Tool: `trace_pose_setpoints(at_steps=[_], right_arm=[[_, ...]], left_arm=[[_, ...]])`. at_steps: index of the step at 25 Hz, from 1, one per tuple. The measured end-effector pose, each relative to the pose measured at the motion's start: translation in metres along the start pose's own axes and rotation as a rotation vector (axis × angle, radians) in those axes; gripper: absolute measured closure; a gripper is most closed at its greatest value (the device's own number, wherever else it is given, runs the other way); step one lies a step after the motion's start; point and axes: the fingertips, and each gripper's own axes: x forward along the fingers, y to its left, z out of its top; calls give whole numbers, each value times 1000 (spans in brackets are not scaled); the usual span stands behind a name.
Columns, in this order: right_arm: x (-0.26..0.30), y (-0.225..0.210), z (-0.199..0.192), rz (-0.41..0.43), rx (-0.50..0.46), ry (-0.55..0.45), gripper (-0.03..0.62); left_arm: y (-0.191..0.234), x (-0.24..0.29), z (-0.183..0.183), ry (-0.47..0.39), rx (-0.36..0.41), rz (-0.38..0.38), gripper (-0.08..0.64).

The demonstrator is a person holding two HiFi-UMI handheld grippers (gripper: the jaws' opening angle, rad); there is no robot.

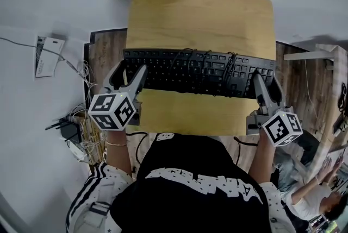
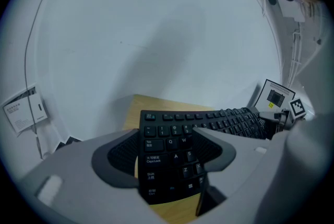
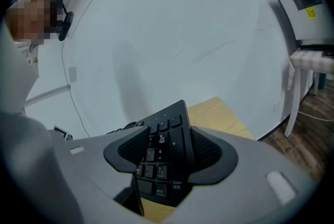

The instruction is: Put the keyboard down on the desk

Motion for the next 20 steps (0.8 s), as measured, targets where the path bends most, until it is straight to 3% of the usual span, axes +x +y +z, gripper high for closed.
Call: trace_pose_setpoints(at_steps=[15,20], right_arm=[[-1,-3,-4,-26,27,21,339],[-4,8,4,-23,48,50,341]], left_arm=[[1,5,-2,67,8,-30,270],[4,-7,7,127,-6,-22,272]])
